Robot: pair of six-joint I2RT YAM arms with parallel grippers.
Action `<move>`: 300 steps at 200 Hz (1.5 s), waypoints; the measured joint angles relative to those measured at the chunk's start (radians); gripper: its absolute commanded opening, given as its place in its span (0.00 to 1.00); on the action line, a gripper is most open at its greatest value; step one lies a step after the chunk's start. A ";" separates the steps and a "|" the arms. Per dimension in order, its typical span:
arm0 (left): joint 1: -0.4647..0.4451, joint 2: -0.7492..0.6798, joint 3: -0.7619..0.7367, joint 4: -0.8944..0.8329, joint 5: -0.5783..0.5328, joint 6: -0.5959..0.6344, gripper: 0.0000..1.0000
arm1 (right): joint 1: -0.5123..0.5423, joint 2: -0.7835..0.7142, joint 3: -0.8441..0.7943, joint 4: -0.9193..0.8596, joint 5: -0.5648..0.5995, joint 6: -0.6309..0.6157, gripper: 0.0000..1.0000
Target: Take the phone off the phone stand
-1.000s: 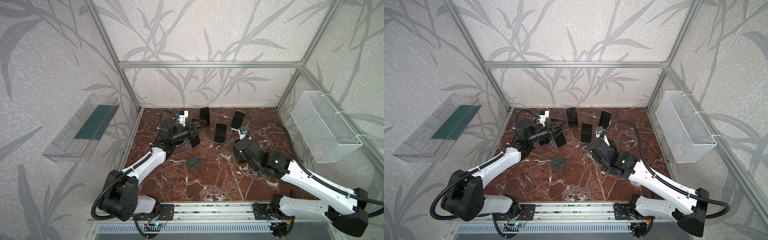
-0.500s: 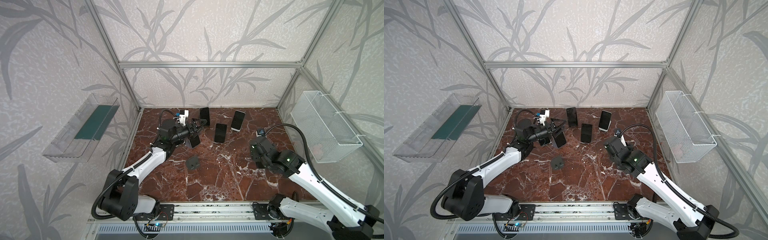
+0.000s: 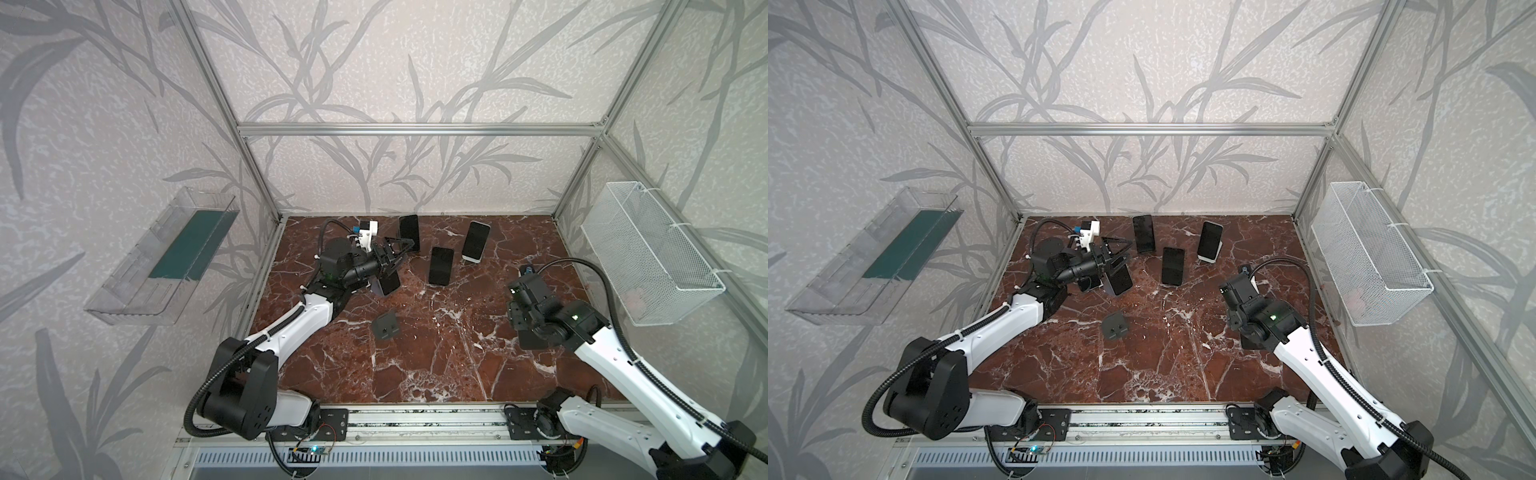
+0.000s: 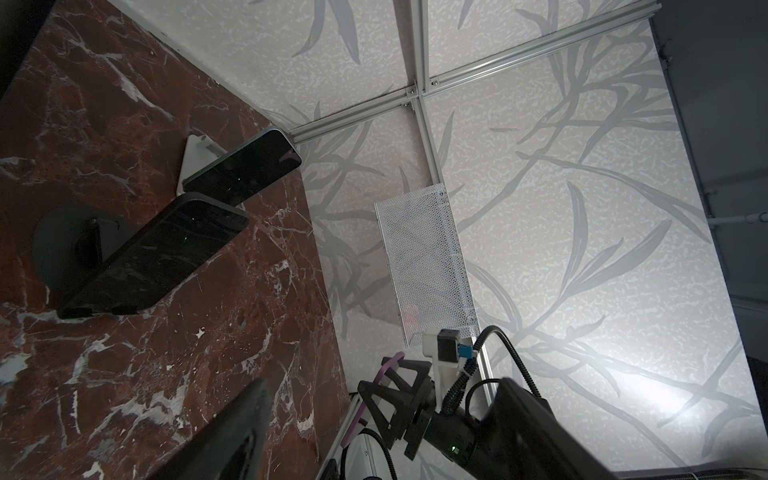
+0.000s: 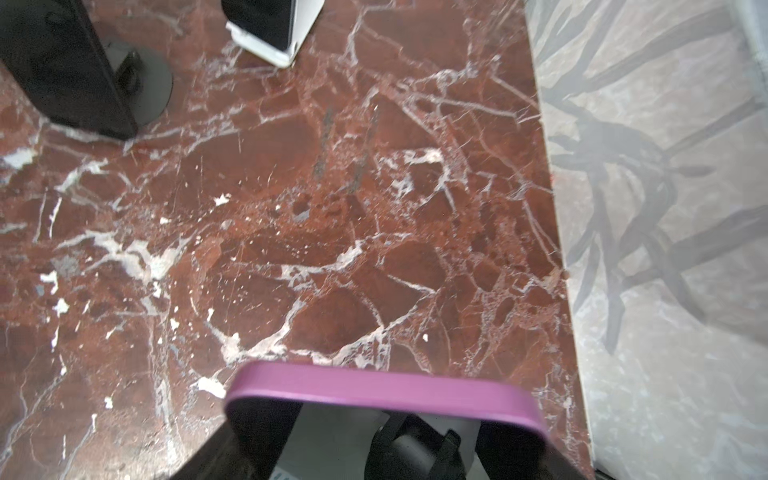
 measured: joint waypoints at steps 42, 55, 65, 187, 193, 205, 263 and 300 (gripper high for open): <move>0.000 0.009 0.000 -0.001 0.000 -0.003 0.85 | 0.071 0.133 -0.060 0.061 -0.090 0.135 0.50; 0.000 0.009 0.000 -0.005 -0.001 0.000 0.85 | 0.119 0.196 -0.056 0.093 -0.102 0.185 0.50; 0.000 0.009 0.000 -0.013 -0.003 0.005 0.84 | 0.151 0.253 -0.050 0.116 -0.117 0.220 0.50; 0.000 0.020 0.001 -0.159 -0.031 0.075 0.84 | 0.303 0.745 0.088 0.424 -0.280 0.439 0.53; 0.000 0.024 0.001 -0.159 -0.030 0.075 0.84 | 0.303 0.757 0.093 0.425 -0.280 0.440 0.54; 0.000 0.032 0.001 -0.160 -0.031 0.075 0.84 | 0.303 0.770 0.105 0.425 -0.279 0.441 0.55; 0.000 0.033 0.001 -0.160 -0.031 0.075 0.84 | 0.303 0.814 0.154 0.426 -0.276 0.439 0.59; 0.000 0.033 0.001 -0.160 -0.031 0.075 0.84 | 0.300 0.818 0.158 0.426 -0.276 0.435 0.64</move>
